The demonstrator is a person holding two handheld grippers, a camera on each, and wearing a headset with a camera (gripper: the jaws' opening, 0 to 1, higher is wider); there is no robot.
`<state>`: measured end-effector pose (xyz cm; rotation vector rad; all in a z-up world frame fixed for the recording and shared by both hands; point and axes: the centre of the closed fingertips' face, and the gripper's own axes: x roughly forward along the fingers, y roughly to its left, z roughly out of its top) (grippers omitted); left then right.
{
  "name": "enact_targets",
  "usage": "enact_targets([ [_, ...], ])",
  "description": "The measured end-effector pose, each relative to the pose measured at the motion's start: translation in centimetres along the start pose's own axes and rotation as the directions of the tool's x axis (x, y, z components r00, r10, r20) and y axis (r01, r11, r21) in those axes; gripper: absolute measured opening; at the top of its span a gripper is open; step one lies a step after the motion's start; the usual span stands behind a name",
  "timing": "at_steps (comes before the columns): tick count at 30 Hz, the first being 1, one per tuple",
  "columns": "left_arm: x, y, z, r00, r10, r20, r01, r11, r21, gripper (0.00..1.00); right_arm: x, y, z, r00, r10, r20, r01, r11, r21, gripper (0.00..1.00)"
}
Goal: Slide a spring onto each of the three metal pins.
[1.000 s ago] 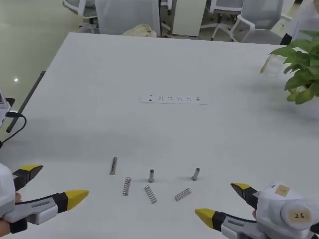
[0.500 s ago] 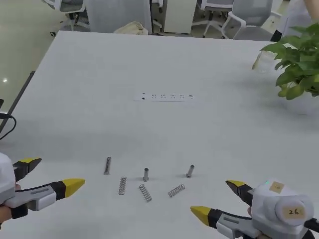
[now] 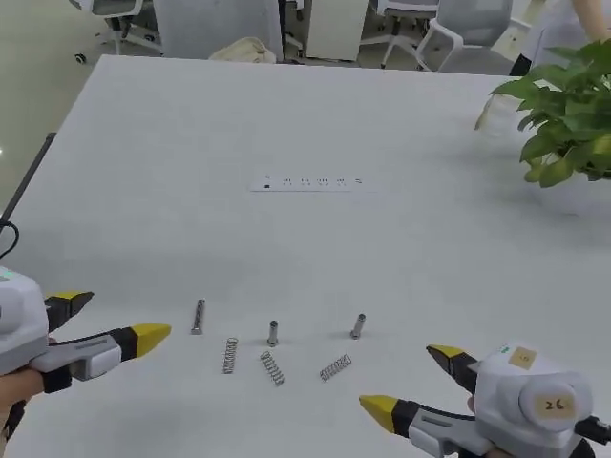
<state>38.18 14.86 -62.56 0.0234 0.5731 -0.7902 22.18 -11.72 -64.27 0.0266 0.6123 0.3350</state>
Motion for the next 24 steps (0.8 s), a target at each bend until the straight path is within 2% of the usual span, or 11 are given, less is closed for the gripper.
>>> enact_targets([
  [8, 1.7, 0.3, 0.1, 0.9999, -0.005, -0.016, 0.005, 1.0, 0.006, 0.7, 0.0, -0.2, -0.1, 1.0, 0.002, -0.004, -0.002, 1.0, 0.0, 0.71],
  [19, 4.4, 0.3, -0.4, 0.9985, -0.025, -0.048, 0.026, 1.0, 0.011, 0.67, 0.1, -0.3, 0.1, 1.0, 0.003, -0.006, -0.003, 1.0, -0.002, 0.71],
  [24, 5.7, 0.6, -0.9, 0.9979, -0.013, -0.064, 0.012, 1.0, -0.008, 0.64, 0.3, -0.3, 0.3, 0.9999, 0.007, -0.009, -0.008, 1.0, -0.007, 0.71],
])
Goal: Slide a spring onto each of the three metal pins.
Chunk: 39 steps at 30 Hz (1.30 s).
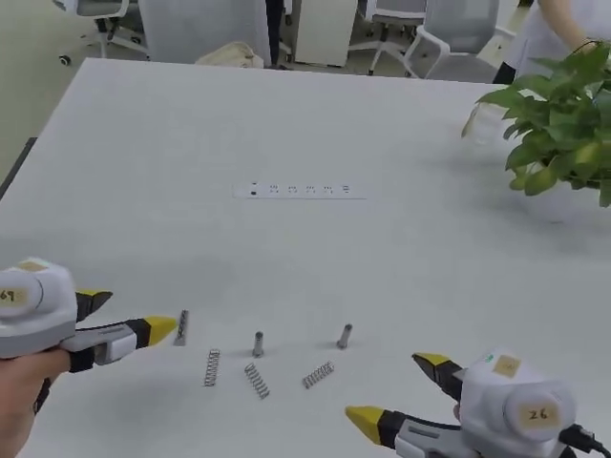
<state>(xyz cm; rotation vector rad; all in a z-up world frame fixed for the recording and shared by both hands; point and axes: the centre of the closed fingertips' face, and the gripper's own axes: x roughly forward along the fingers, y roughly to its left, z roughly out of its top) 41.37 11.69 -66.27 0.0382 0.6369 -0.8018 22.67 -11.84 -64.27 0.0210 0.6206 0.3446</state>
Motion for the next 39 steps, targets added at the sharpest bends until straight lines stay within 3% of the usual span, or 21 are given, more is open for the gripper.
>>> enact_targets([
  [16, 3.6, 0.8, -2.9, 0.9963, 0.022, -0.083, -0.025, 0.999, -0.036, 0.53, -0.2, -0.4, -0.4, 1.0, -0.005, -0.007, 0.005, 1.0, 0.013, 0.7],
  [24, 5.8, 0.6, -3.7, 0.9946, 0.014, -0.103, -0.021, 0.998, -0.065, 0.47, -0.2, -0.6, -0.6, 0.9999, -0.008, -0.014, 0.008, 1.0, 0.016, 0.7],
  [27, 6.6, 1.1, -4.2, 0.9925, 0.028, -0.119, -0.035, 0.998, -0.059, 0.41, -0.1, -0.6, -0.7, 0.9998, -0.007, -0.018, 0.007, 1.0, 0.018, 0.7],
  [31, 7.2, 1.7, -4.4, 0.9922, 0.033, -0.12, -0.045, 0.994, -0.099, 0.39, -0.1, -0.7, -0.7, 0.9998, -0.009, -0.017, 0.009, 1.0, 0.024, 0.7],
  [39, 8.4, 2.4, -4.1, 0.9919, 0.044, -0.119, -0.058, 0.991, -0.117, 0.34, 0.1, -0.7, -0.9, 0.9997, -0.008, -0.024, 0.009, 1.0, 0.029, 0.7],
])
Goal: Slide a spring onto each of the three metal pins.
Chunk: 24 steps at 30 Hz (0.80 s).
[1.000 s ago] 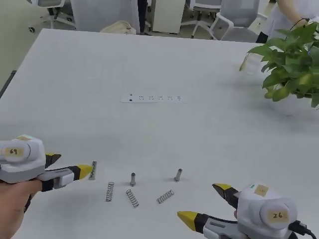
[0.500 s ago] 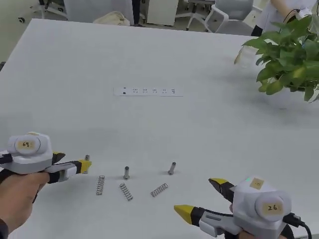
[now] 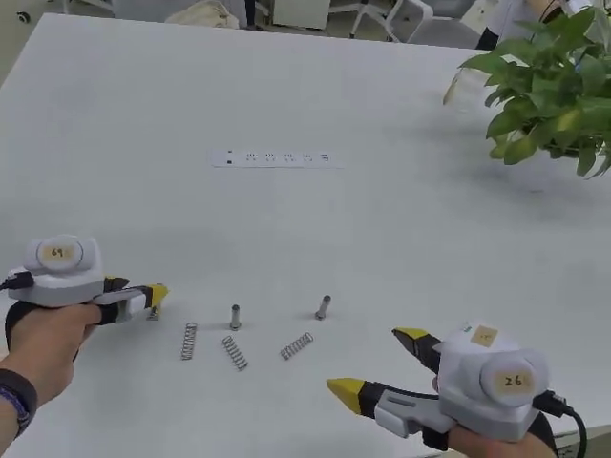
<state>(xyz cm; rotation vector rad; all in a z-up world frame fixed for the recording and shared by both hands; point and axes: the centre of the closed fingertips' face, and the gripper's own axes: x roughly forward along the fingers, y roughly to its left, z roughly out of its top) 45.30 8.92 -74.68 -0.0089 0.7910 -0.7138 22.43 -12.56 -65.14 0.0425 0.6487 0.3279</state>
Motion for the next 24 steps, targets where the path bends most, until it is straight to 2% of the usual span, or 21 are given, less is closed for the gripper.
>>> enact_targets([
  [9, 1.5, 0.4, 0.2, 1.0, 0.009, 0.0, -0.009, 0.999, -0.035, 0.29, 0.1, 0.0, 0.0, 1.0, 0.002, -0.008, -0.002, 1.0, 0.0, 0.7],
  [15, 2.3, 0.1, 0.0, 0.9999, 0.013, -0.005, -0.013, 0.999, -0.05, 0.24, 0.2, -0.1, 0.0, 0.9999, 0.002, -0.014, -0.002, 1.0, 0.0, 0.69],
  [19, 2.7, -0.2, -0.4, 0.9995, 0.025, -0.02, -0.026, 0.998, -0.059, 0.22, 0.3, -0.1, -0.1, 0.9998, 0.003, -0.021, -0.003, 1.0, -0.001, 0.69],
  [24, 3.0, -0.3, -1.1, 0.9981, 0.044, -0.043, -0.046, 0.998, -0.042, 0.19, 0.4, -0.2, -0.1, 0.9998, 0.003, -0.021, -0.003, 1.0, 0.003, 0.69],
])
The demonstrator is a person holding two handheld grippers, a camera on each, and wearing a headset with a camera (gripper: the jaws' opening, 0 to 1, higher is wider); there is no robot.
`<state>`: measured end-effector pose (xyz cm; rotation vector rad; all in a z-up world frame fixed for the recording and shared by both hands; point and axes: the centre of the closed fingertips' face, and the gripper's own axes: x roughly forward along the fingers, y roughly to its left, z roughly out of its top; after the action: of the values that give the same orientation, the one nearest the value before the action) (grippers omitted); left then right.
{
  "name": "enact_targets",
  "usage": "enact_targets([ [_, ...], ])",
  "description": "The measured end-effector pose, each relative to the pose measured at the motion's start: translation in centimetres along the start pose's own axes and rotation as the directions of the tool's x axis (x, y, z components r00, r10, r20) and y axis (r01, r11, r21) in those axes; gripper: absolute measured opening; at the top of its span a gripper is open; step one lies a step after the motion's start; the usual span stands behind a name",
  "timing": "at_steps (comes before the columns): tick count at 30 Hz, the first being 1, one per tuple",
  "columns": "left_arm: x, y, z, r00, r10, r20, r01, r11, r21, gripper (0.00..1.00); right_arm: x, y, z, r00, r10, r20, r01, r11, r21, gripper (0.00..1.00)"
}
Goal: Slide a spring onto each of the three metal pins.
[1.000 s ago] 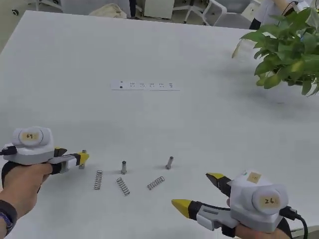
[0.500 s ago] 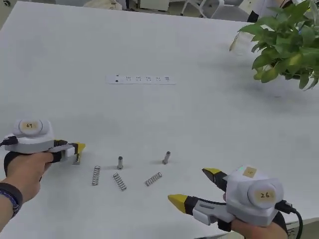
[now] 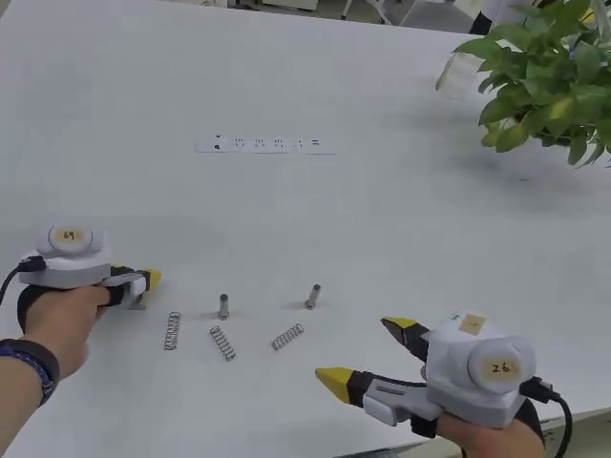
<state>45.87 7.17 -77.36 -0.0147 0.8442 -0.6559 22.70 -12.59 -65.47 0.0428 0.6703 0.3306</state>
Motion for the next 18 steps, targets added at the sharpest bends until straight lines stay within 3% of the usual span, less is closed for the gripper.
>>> enact_targets([
  [4, 0.19, -0.05, -0.62, 0.9996, 0.011, -0.024, -0.011, 1.0, -0.008, 0.15, 0.14, 0.13, -0.01, 1.0, 0.006, -0.004, -0.006, 1.0, -0.002, 0.69],
  [7, 0.4, 0.11, -0.47, 0.9988, 0.038, -0.031, -0.037, 0.998, 0.046, 0.12, 0.16, 0.15, 0.08, 1.0, 0.007, -0.001, -0.007, 1.0, -0.001, 0.69],
  [11, 0.6, 0.14, -0.51, 0.997, 0.063, -0.044, -0.059, 0.995, 0.075, 0.08, 0.16, 0.17, 0.07, 1.0, 0.008, -0.003, -0.008, 1.0, -0.003, 0.69],
  [18, 0.48, 0.14, -0.6, 0.9921, 0.107, -0.065, -0.095, 0.981, 0.17, 0.02, 0.1, 0.08, 0.23, 1.0, 0.007, 0.001, -0.007, 1.0, -0.004, 0.69],
])
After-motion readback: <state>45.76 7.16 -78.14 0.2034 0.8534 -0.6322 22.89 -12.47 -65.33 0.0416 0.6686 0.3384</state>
